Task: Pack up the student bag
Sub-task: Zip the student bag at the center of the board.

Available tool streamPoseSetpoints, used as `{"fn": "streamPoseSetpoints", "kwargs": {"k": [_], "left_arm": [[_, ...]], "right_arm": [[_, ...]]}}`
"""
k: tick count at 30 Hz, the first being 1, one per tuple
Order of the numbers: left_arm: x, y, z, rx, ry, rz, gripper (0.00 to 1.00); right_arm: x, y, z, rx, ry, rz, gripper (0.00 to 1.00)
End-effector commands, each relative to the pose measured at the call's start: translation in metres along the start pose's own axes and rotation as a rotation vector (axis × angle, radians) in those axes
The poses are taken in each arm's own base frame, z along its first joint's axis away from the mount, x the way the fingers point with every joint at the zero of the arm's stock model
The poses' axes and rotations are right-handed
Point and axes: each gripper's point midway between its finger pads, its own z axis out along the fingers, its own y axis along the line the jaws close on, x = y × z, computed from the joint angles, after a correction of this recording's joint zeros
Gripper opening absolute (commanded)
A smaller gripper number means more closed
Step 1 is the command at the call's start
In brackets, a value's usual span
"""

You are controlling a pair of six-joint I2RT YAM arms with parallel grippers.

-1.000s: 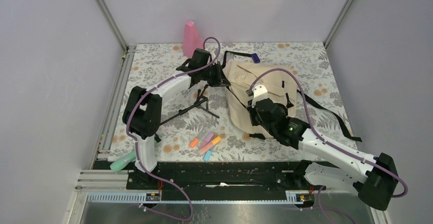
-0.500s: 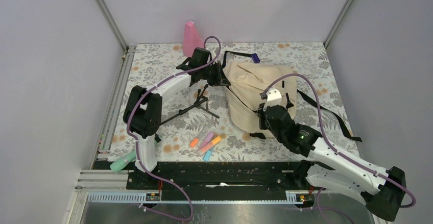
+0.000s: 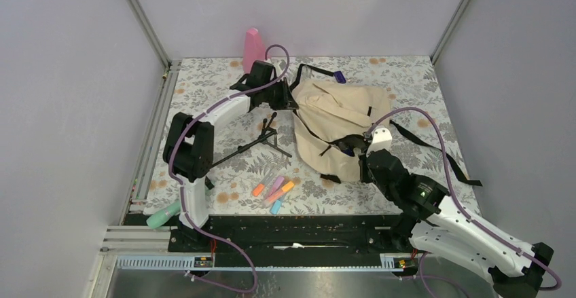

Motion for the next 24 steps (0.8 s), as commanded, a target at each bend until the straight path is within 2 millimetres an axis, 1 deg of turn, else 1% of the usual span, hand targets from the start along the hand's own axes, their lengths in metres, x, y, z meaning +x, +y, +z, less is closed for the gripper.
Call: {"fn": "streamPoseSetpoints", "kwargs": {"k": [1, 3, 4, 5, 6, 7, 9, 11, 13, 15, 17, 20, 23, 24], "left_arm": [[-0.091, -0.019, -0.040, 0.018, -0.302, 0.182, 0.07], [-0.092, -0.033, -0.051, 0.041, -0.319, 0.249, 0.31], [-0.091, -0.041, -0.058, 0.053, -0.327, 0.289, 0.46], [-0.090, -0.050, -0.065, 0.058, -0.342, 0.328, 0.57], [-0.088, -0.059, -0.071, 0.061, -0.353, 0.371, 0.64], [-0.088, -0.067, -0.079, 0.062, -0.370, 0.411, 0.70], [-0.082, -0.083, -0.091, 0.062, -0.392, 0.477, 0.78], [-0.075, -0.094, -0.099, 0.062, -0.388, 0.499, 0.82], [-0.065, -0.097, -0.103, 0.048, -0.361, 0.472, 0.82], [-0.050, -0.093, -0.104, 0.012, -0.322, 0.414, 0.82], [-0.029, -0.084, -0.104, -0.027, -0.288, 0.325, 0.82], [0.004, -0.074, -0.106, -0.020, -0.288, 0.190, 0.81], [0.034, -0.079, -0.107, 0.032, -0.282, 0.106, 0.80], [0.044, -0.084, -0.106, 0.045, -0.272, 0.095, 0.80]], "right_arm": [[-0.009, 0.001, -0.010, -0.012, -0.002, 0.008, 0.00], [-0.014, 0.007, -0.009, -0.036, -0.012, 0.015, 0.00], [-0.016, 0.010, -0.008, -0.044, -0.017, 0.022, 0.00], [-0.018, 0.013, -0.007, -0.052, -0.023, 0.033, 0.00], [-0.020, 0.015, -0.006, -0.056, -0.027, 0.050, 0.00], [-0.020, 0.017, -0.005, -0.057, -0.027, 0.063, 0.03], [-0.018, 0.020, 0.000, -0.059, -0.030, 0.090, 0.16], [-0.015, 0.019, 0.004, -0.044, -0.032, 0.123, 0.25], [-0.014, 0.019, 0.005, -0.041, -0.043, 0.157, 0.36], [-0.016, 0.021, 0.006, -0.052, -0.058, 0.187, 0.44], [-0.016, 0.023, 0.007, -0.061, -0.067, 0.218, 0.52], [-0.014, 0.031, 0.011, -0.080, -0.061, 0.273, 0.59], [-0.008, 0.043, 0.017, -0.120, -0.039, 0.327, 0.60], [-0.006, 0.047, 0.019, -0.133, -0.034, 0.346, 0.60]]}}
